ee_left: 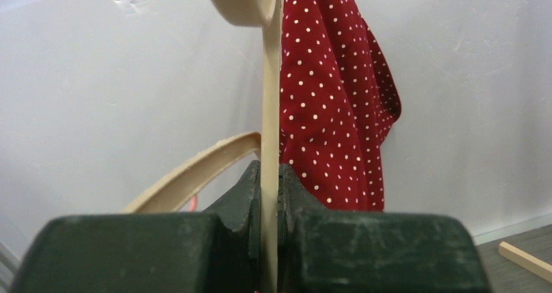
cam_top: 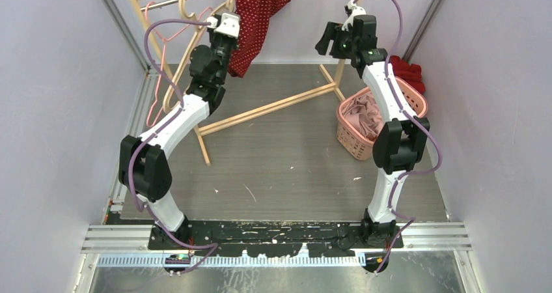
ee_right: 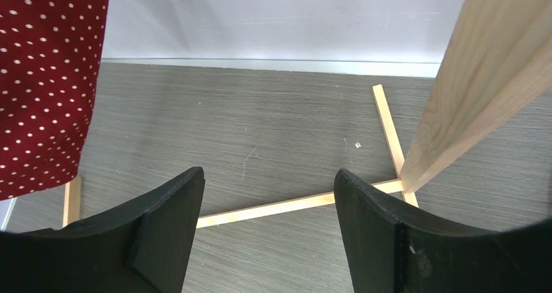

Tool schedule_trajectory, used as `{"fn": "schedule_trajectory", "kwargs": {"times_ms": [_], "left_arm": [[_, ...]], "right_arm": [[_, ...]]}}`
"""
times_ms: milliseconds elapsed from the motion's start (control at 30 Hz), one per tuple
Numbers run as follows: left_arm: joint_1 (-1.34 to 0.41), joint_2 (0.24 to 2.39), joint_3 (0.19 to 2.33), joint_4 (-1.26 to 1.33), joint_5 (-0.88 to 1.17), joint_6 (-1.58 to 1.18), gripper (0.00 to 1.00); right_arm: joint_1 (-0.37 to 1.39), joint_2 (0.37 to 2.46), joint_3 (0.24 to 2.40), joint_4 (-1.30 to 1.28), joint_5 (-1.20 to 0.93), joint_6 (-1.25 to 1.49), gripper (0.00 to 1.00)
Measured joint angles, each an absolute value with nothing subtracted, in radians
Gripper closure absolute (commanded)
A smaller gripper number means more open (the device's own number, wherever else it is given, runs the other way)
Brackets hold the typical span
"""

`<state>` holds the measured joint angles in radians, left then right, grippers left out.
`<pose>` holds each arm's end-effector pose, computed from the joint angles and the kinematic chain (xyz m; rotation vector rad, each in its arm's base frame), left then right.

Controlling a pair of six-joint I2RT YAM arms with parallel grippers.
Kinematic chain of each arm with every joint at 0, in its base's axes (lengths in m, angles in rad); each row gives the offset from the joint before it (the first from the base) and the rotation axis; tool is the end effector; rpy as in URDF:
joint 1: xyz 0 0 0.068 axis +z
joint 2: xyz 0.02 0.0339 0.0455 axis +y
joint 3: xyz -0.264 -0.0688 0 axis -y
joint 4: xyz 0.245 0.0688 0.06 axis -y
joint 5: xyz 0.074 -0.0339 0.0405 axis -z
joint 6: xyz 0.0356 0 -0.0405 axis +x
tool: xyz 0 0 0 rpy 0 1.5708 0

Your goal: Remove the skirt from the hanger

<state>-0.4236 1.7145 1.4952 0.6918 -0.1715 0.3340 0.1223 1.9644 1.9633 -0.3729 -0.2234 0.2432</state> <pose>0.3736 -0.1618 0.4297 0.2620 1.0743 0.0139 0.4631 0.0649 0.3773 -0.0312 1.9625 0.4583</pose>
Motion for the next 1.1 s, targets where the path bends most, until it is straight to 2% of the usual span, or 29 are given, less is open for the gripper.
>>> {"fn": "schedule_trajectory", "kwargs": {"times_ms": [433,733,967,1100], "left_arm": [[-0.423,1.710,1.490,0.781,-0.164,0.368,1.00],[-0.424,1.579,1.312,0.750,-0.165,0.323,1.00],[-0.424,1.501,1.269,0.600,-0.144,0.285,1.00],[-0.425,1.455,1.280,0.451,-0.116,0.249,1.00]], "right_arm": [[0.122,1.998,1.963,-0.374,-0.223,0.242,0.22],[0.123,1.998,1.962,-0.373,-0.224,0.243,0.22],[0.159,1.996,1.928,-0.375,-0.222,0.220,0.21],[0.236,1.969,1.868,-0.377,-0.225,0.190,0.20]]}}
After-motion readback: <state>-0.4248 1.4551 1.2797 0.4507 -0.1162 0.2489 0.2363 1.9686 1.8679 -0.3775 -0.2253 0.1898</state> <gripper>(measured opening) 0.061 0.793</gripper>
